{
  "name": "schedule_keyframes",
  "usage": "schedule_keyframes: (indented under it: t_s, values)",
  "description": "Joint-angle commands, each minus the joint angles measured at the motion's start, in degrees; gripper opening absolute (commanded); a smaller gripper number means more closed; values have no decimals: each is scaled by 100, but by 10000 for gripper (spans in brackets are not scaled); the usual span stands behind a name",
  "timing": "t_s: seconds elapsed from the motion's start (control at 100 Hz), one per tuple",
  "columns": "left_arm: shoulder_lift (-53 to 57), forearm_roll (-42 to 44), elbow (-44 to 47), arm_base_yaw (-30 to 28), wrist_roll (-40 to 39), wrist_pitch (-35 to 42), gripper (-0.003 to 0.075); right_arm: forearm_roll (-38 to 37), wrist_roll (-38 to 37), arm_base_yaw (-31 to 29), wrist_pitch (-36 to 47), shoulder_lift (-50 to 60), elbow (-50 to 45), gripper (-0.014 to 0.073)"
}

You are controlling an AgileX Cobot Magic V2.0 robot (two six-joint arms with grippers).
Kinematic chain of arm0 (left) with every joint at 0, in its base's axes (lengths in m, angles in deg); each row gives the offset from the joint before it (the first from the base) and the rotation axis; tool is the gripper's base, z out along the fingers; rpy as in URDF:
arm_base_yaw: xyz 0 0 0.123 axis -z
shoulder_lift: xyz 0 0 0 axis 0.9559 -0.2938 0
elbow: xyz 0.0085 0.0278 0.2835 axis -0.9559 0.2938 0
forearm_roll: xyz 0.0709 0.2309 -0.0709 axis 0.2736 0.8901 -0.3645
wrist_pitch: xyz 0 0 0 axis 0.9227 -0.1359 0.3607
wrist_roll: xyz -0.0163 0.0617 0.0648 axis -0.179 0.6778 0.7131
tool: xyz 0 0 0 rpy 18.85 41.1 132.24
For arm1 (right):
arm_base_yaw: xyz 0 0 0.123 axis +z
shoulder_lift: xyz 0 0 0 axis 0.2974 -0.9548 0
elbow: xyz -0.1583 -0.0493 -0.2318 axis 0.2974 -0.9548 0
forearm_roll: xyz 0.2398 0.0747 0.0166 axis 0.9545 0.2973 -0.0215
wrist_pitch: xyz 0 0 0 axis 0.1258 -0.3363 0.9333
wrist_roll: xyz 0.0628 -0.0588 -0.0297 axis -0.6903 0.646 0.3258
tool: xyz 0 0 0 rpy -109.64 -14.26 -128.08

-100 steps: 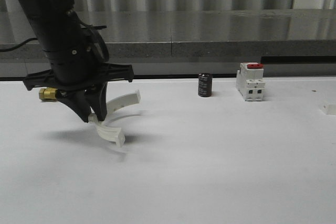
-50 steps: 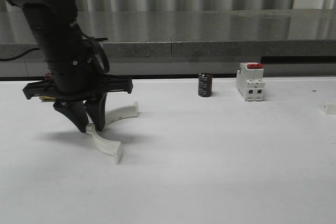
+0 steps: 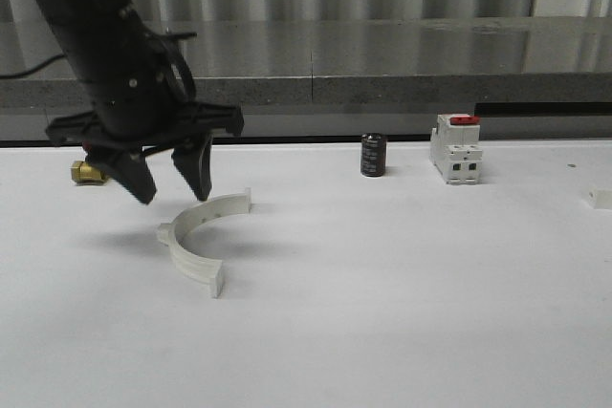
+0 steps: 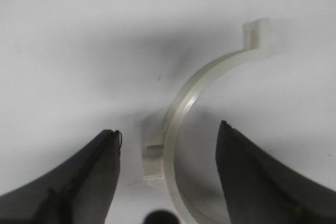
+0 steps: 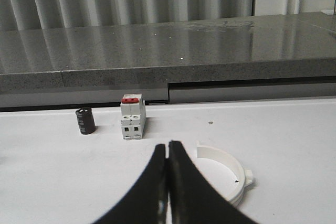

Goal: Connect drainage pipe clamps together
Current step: 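Carry the clamp half toward the table center and set it down, then open the left gripper and lift it away from the clamp half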

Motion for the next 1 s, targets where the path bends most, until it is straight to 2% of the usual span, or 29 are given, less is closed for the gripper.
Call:
schedule_keyframes:
  t_s: [0.0, 0.24, 0.55, 0.74, 0.99]
  values:
    - [704, 26, -113, 60, 252, 365, 410, -44, 14, 10, 463, 79, 117, -67]
    - [1893, 327, 624, -251, 321, 1078, 410, -44, 14, 10, 463, 79, 117, -67]
    - [3990, 444, 2565, -1050, 524, 2047, 410, -44, 14, 10, 463, 79, 117, -67]
    - [5353, 444, 3512, -1465, 538, 2124, 410, -44, 14, 10, 463, 79, 117, -67]
    - [7045, 444, 4569, -1478, 559, 2231, 410, -44, 14, 10, 463, 79, 117, -67]
